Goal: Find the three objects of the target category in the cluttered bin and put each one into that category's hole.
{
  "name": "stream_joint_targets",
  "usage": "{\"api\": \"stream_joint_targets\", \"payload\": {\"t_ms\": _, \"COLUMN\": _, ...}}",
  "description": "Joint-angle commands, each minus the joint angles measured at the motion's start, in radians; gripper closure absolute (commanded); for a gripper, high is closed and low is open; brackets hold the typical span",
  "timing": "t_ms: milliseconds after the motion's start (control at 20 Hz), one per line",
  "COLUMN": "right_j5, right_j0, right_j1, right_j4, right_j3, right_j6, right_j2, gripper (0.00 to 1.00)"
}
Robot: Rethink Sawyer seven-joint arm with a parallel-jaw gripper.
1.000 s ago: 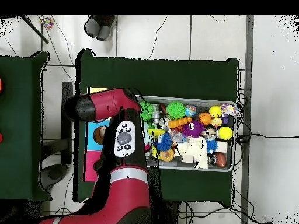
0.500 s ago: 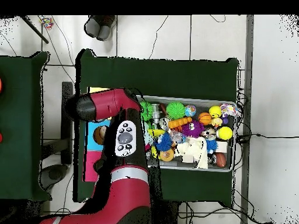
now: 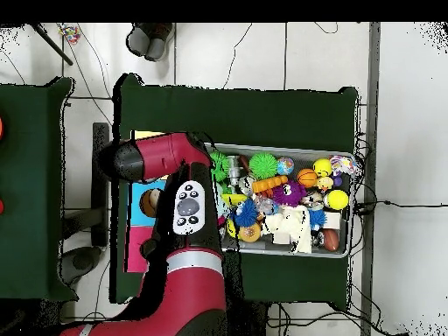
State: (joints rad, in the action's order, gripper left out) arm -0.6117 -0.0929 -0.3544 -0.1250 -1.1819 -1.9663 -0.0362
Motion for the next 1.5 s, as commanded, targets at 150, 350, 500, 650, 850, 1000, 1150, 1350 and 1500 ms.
{"api": "stream_joint_targets", "payload": {"t_ms": 150, "right_j5": 0.080, "right_j0": 0.072, "right_j1": 0.174, "right_j4": -0.023, "right_j3": -0.117, "right_j6": -0.091, "right_j2": 0.046, "gripper": 0.00}}
{"api": "stream_joint_targets", "payload": {"t_ms": 350, "right_j5": 0.083, "right_j0": 0.065, "right_j1": 0.160, "right_j4": -0.020, "right_j3": -0.130, "right_j6": -0.103, "right_j2": 0.041, "gripper": 0.00}}
{"api": "stream_joint_targets", "payload": {"t_ms": 500, "right_j5": 0.086, "right_j0": 0.062, "right_j1": 0.144, "right_j4": -0.017, "right_j3": -0.143, "right_j6": -0.111, "right_j2": 0.040, "gripper": 0.00}}
{"api": "stream_joint_targets", "payload": {"t_ms": 650, "right_j5": 0.077, "right_j0": 0.060, "right_j1": 0.108, "right_j4": -0.008, "right_j3": -0.171, "right_j6": -0.115, "right_j2": 0.040, "gripper": 0.00}}
{"api": "stream_joint_targets", "payload": {"t_ms": 850, "right_j5": 0.077, "right_j0": 0.054, "right_j1": 0.065, "right_j4": -0.003, "right_j3": -0.206, "right_j6": -0.121, "right_j2": 0.036, "gripper": 0.00}}
{"api": "stream_joint_targets", "payload": {"t_ms": 1000, "right_j5": 0.087, "right_j0": 0.046, "right_j1": 0.062, "right_j4": -0.001, "right_j3": -0.212, "right_j6": -0.134, "right_j2": 0.025, "gripper": 0.00}}
{"api": "stream_joint_targets", "payload": {"t_ms": 1150, "right_j5": 0.085, "right_j0": 0.038, "right_j1": 0.049, "right_j4": 0.004, "right_j3": -0.223, "right_j6": -0.138, "right_j2": 0.016, "gripper": 0.00}}
{"api": "stream_joint_targets", "payload": {"t_ms": 1350, "right_j5": 0.079, "right_j0": 0.030, "right_j1": 0.012, "right_j4": 0.014, "right_j3": -0.250, "right_j6": -0.136, "right_j2": 0.017, "gripper": 0.00}}
{"api": "stream_joint_targets", "payload": {"t_ms": 1500, "right_j5": 0.073, "right_j0": 0.028, "right_j1": -0.026, "right_j4": 0.018, "right_j3": -0.262, "right_j6": -0.116, "right_j2": 0.022, "gripper": 0.00}}
